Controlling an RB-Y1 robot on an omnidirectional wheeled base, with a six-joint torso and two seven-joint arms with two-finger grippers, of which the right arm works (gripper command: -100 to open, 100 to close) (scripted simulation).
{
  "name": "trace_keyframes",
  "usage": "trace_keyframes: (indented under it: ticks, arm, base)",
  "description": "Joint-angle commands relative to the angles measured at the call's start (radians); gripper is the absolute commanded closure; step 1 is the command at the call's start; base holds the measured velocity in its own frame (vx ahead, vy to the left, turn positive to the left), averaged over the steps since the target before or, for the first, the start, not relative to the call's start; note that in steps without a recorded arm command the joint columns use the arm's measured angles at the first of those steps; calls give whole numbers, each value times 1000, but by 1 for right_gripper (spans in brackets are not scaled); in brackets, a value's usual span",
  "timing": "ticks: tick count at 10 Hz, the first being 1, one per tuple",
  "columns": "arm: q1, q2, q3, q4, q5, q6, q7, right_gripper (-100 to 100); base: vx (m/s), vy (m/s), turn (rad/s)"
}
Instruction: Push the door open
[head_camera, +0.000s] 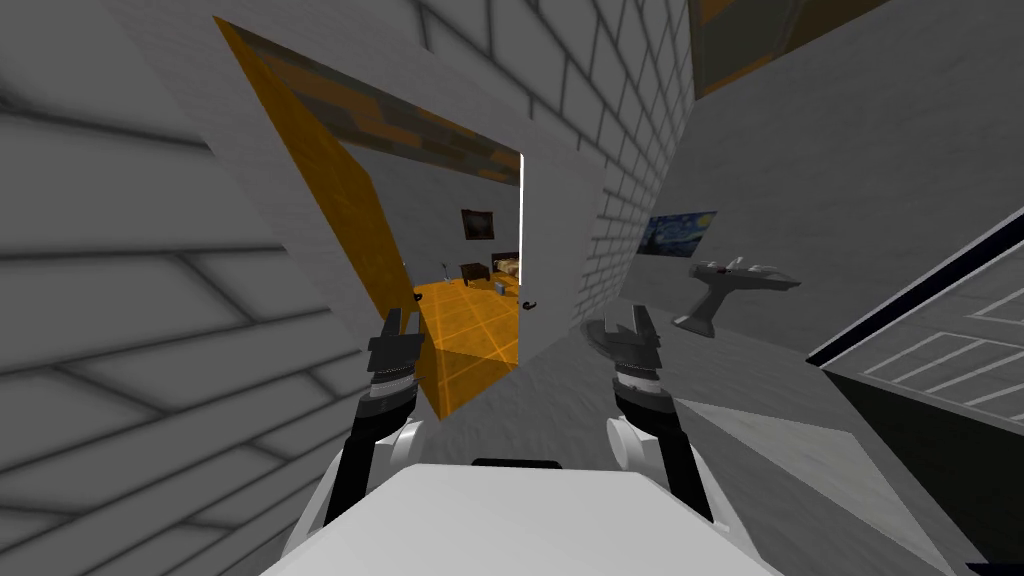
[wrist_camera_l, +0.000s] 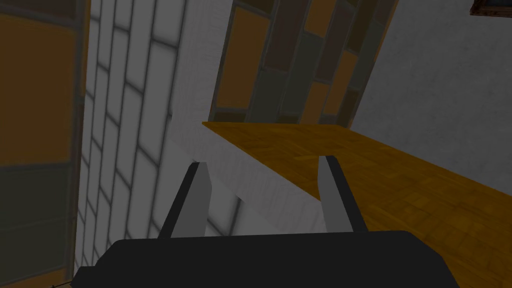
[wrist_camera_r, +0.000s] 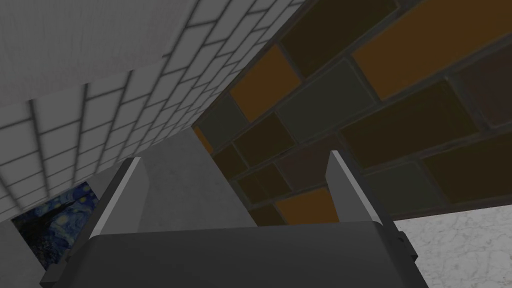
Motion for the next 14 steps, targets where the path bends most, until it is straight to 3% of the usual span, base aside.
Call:
trace_keyframes:
  ticks: [1,5,6,13,14]
  arm:
    - [-17,-5,6,48,6,-14,-3,-100]
    - [-63,-23,18,164,21,-36,-16,-100]
    - [-63,-23,18,170,21,-36,-16,-100]
    - [-150,-47,41,384,48,-76,-39,-100]
    - [-150,-47,41,395,48,-76,-39,-100]
  base:
    - [98,-38,34]
    - [85,-44,38]
    - [62,-31,14]
    - [74,-42,35]
    - [55,-38,29]
